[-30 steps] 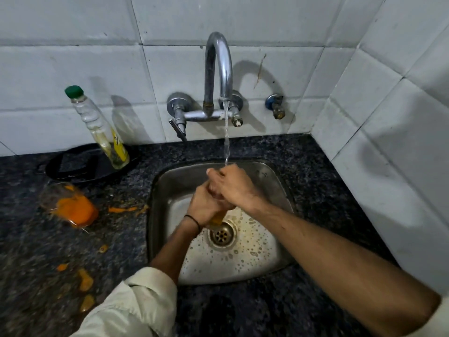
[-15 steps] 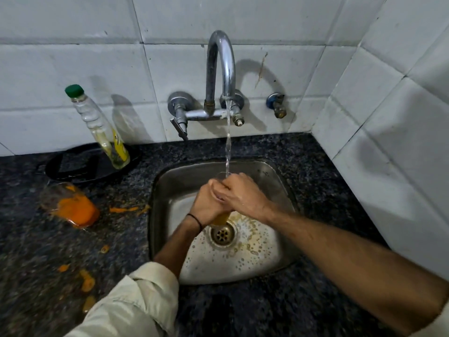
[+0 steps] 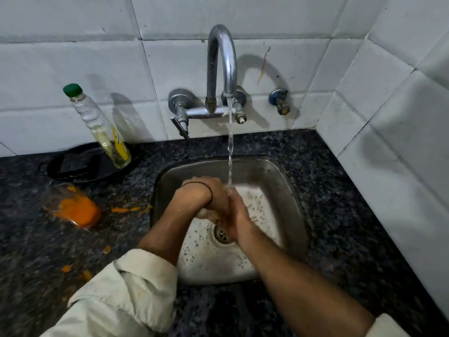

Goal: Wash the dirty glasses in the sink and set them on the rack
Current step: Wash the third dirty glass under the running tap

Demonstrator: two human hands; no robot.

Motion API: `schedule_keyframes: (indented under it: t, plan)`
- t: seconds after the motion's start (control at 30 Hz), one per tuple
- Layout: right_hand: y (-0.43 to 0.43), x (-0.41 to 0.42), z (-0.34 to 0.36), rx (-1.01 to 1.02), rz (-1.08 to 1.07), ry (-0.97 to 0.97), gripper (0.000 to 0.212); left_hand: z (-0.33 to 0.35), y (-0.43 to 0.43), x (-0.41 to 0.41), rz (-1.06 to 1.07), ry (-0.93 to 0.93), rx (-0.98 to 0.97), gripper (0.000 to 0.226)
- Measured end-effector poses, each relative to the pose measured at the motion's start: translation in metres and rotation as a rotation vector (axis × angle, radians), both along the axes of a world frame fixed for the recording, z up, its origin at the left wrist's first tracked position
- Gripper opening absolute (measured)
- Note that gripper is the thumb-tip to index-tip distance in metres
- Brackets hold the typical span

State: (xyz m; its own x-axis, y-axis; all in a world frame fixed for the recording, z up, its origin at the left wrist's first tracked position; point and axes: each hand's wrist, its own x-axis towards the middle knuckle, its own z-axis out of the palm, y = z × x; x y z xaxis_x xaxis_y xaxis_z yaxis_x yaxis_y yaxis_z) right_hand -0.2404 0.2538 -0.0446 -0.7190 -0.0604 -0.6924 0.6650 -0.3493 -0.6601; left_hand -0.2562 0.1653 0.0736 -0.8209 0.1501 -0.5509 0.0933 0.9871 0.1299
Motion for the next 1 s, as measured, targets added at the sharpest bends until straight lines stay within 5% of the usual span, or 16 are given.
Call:
schedule_keyframes:
  t: [0.1, 0.23, 0.3, 0.5, 0.6, 0.7, 0.8, 0.87, 1.0]
  plan:
    - [-0.017, 0.009, -0.018, 0.076, 0.117, -0.078, 0.048, -0.007, 0.007, 0.0, -0.078, 0.062, -0.181, 0.035]
    - [-0.002, 0.003, 0.004, 0.028, 0.128, -0.181, 0.037, -0.022, -0.011, -0.001, -0.079, -0.096, -0.063, 0.035]
    - [0.011, -0.005, 0.019, 0.17, 0.168, -0.037, 0.031, -0.041, -0.029, -0.002, -0.033, -0.17, 0.18, 0.039]
    - [0.019, -0.024, 0.069, 0.852, 0.728, 0.712, 0.045, -0.097, -0.033, 0.029, 0.507, -0.447, 1.416, 0.04]
    - [0.015, -0.023, 0.088, 1.033, 0.765, 0.879, 0.042, -0.094, -0.007, 0.036, 0.587, -0.194, 1.609, 0.026]
    - [0.007, -0.013, 0.097, 1.358, 0.655, 0.863, 0.041, -0.093, 0.021, 0.026, 0.672, 0.355, 1.267, 0.016]
    - [0.007, -0.011, 0.106, 1.47, 0.63, 0.865, 0.043, -0.085, 0.031, 0.024, 0.708, 0.587, 1.105, 0.02]
    - [0.018, -0.016, 0.118, 1.367, 0.721, 0.938, 0.041, -0.075, 0.019, 0.025, 0.577, 0.421, 1.263, 0.03]
    - [0.041, -0.031, 0.13, 0.886, 0.851, 0.966, 0.046, -0.06, -0.007, 0.023, 0.374, -0.198, 1.703, 0.039]
